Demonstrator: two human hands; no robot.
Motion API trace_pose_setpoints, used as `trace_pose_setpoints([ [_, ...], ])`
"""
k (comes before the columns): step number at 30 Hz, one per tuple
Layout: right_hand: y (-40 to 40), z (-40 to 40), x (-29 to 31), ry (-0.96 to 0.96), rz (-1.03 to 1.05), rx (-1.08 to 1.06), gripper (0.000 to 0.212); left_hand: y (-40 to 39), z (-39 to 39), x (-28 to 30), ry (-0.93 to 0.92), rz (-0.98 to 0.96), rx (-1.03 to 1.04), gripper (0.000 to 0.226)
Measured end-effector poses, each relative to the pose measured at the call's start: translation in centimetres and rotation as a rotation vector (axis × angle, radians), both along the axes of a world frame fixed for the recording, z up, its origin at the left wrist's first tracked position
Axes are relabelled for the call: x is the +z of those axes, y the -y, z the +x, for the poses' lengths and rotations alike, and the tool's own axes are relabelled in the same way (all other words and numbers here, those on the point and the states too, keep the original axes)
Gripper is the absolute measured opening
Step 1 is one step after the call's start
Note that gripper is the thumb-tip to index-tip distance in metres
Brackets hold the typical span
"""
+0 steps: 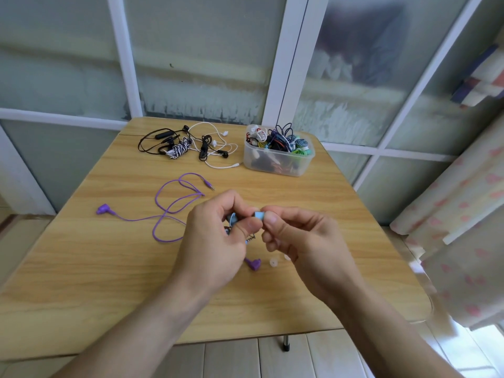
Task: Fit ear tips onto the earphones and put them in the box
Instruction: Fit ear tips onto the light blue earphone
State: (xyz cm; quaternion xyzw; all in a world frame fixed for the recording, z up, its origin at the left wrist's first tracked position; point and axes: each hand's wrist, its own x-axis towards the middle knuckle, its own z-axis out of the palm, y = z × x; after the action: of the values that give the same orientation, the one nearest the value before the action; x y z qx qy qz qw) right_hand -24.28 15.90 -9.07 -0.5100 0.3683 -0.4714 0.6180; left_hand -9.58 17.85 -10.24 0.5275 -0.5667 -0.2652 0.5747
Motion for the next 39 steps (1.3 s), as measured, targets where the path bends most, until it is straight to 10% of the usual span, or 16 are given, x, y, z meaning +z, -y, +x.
trace_pose_setpoints([
  [20, 0.6, -1.2, 0.3, -0.240, -0.346, -0.051, 0.015, 0.3, 0.4, -0.2, -0.023, 0.008, -0.100, 0.019],
  [32, 0.0, -0.4, 0.9, 0.226, 0.589, 0.214, 0.012, 0.8, 1.3, 0.4, 0.403, -0.401, -0.117, 0.017],
  [39, 0.0, -0.2, 0.3, 0.110, 0.316, 0.142, 0.024, 1.0, 1.9, -0.1, 0.267, -0.226, -0.130, 0.020],
])
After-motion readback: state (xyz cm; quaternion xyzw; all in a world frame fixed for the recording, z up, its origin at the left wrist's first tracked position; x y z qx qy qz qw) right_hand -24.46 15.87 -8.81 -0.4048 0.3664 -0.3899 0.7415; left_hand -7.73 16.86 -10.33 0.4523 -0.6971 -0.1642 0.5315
